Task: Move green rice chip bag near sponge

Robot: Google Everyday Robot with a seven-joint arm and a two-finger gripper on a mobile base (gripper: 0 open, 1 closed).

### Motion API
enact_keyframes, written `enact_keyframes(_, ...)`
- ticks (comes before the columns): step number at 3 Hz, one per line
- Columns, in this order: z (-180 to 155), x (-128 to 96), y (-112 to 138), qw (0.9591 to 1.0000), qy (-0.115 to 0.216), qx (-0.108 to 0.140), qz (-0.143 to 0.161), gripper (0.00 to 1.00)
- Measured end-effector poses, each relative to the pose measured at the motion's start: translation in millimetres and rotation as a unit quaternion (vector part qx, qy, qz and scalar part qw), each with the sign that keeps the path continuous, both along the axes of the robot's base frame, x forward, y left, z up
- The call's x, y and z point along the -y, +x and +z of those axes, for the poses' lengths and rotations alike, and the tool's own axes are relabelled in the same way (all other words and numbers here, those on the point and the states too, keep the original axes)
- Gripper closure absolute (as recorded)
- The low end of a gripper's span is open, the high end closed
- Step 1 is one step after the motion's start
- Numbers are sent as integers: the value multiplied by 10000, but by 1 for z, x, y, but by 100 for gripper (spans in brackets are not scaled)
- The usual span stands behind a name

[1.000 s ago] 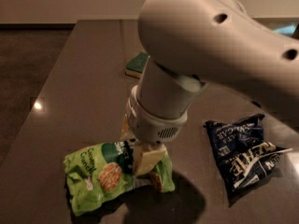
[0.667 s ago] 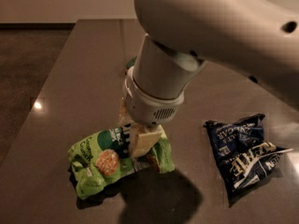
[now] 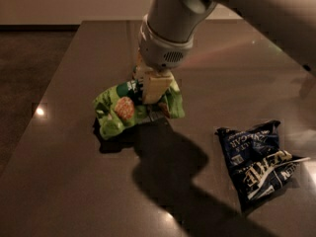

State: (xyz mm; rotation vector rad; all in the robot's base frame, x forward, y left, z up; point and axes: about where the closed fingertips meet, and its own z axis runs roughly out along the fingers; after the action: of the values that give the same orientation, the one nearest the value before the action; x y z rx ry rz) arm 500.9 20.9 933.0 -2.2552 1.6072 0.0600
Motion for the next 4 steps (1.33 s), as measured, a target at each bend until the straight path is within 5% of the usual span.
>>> enact_keyframes(1,8,16,45,9996,-104,164,-190,100)
enact_keyframes(2,5,36,68,9992,-228,172,-287,85)
enact_keyframes(4,-1,53,79,9991,-311,101,-264,31)
